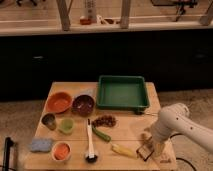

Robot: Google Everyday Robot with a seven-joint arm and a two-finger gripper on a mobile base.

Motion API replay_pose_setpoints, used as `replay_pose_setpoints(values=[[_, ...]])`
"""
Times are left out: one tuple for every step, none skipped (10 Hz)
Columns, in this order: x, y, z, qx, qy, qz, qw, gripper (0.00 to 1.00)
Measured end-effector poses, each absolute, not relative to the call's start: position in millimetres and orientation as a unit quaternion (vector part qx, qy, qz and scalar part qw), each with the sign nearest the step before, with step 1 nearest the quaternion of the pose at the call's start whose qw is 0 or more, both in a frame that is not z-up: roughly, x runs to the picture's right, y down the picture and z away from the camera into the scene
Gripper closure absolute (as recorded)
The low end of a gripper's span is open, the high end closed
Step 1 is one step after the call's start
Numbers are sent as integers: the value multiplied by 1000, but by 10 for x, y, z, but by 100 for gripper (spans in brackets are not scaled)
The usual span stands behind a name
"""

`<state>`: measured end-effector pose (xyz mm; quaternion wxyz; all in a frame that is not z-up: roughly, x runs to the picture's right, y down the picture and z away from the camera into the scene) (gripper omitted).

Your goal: Place eraser in table surface

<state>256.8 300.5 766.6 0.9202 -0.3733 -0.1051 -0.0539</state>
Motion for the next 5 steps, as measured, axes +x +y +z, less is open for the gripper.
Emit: replay_pose_setpoints(values=[[2569,3031,7682,-375,-106,-53,919,38],[2578,3049,7689,-376,-106,-51,919,46],[2597,3064,7693,-378,-104,-48,919,59],[2613,3068,7698,-379,-103,-45,919,67],[2623,3056,7711,-379,-102,-43,919,78]])
